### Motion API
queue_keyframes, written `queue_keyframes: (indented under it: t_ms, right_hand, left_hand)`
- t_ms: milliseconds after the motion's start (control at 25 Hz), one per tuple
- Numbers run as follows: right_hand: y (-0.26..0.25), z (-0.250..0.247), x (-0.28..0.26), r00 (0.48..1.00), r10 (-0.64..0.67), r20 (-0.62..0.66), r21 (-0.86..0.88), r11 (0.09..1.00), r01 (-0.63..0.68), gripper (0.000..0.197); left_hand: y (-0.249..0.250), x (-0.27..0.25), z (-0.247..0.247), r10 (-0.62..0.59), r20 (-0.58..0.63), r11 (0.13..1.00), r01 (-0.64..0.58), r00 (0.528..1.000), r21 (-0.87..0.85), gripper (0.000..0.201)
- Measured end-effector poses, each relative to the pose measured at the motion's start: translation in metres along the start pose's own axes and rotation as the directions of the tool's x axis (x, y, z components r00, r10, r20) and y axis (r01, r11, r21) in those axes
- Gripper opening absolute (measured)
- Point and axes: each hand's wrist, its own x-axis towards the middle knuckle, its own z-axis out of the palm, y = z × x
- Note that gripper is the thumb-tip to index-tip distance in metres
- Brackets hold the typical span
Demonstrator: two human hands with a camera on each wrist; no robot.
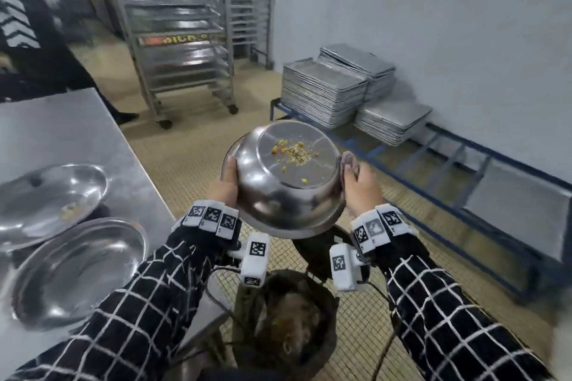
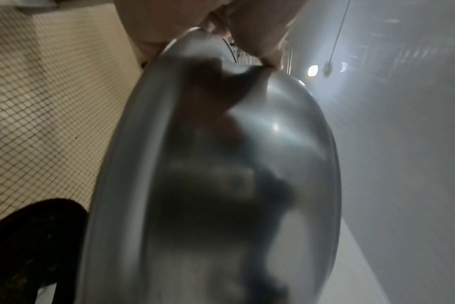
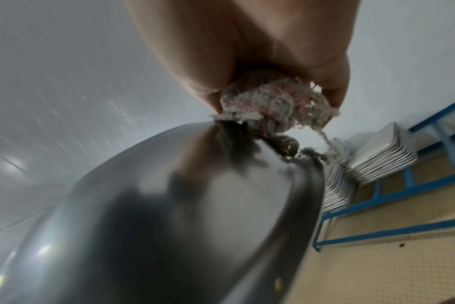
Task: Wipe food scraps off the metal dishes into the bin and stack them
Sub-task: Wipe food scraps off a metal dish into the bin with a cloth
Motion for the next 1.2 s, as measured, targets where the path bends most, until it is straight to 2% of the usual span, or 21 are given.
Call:
queue_keyframes:
  t_ms: [80,200,280,440,600,720,880,960,1040,1120,1200]
  right_hand:
    - [0.015,-0.011,0.016,1.000,0.004,-0.019,-0.085,0.996,-0.005,0.029]
    - [0.024,-0.022,0.037,0.995,-0.046,-0.091,-0.191,0.981,0.028,0.027]
    - [0.018,-0.024,0.048,0.987,-0.109,-0.122,-0.238,0.968,0.078,0.025]
    - [-0.006,-0.016,0.070,0.970,-0.214,-0.111,-0.276,0.945,0.177,0.025]
    - [-0.012,0.001,0.083,0.960,-0.281,-0.001,-0.226,0.935,0.274,0.034]
    - [0.001,0.017,0.066,0.940,-0.313,0.136,-0.266,0.902,0.339,0.041]
    - [0.025,0.037,0.038,0.893,-0.330,0.305,-0.246,0.879,0.409,0.038]
    - [0.031,0.042,0.031,0.893,-0.288,0.346,-0.226,0.898,0.378,0.034]
    - [0.027,0.041,0.033,0.943,-0.178,0.283,-0.137,0.965,0.223,0.030]
    - [0.013,0.041,0.044,0.985,-0.093,0.146,-0.020,0.995,0.096,0.026]
    - [-0.005,0.041,0.062,0.992,-0.125,0.017,-0.045,0.991,0.126,0.028]
  left_hand:
    - [0.037,-0.033,0.004,0.001,0.066,0.997,-0.007,0.998,0.079,0.110]
    - [0.051,-0.027,0.018,0.006,0.123,0.971,-0.035,0.992,0.235,0.087]
    - [0.056,-0.015,0.027,0.021,0.164,0.966,-0.062,0.986,0.252,0.076]
    - [0.069,0.003,0.044,0.086,0.162,0.970,-0.119,0.983,0.212,0.054]
    - [0.076,0.011,0.047,0.101,0.168,0.968,-0.136,0.981,0.210,0.051]
    - [0.076,0.019,0.040,0.112,0.133,0.974,-0.135,0.985,0.181,0.053]
    - [0.072,0.028,0.027,0.089,0.086,0.989,-0.099,0.992,0.110,0.053]
    - [0.068,0.031,0.021,0.083,0.073,0.992,-0.089,0.994,0.087,0.053]
    - [0.064,0.032,0.016,0.079,0.066,0.995,-0.082,0.995,0.047,0.050]
    - [0.062,0.033,0.012,0.082,0.071,0.997,-0.083,0.994,0.010,0.049]
    - [0.062,0.032,0.010,0.078,0.077,0.997,-0.076,0.994,-0.030,0.046]
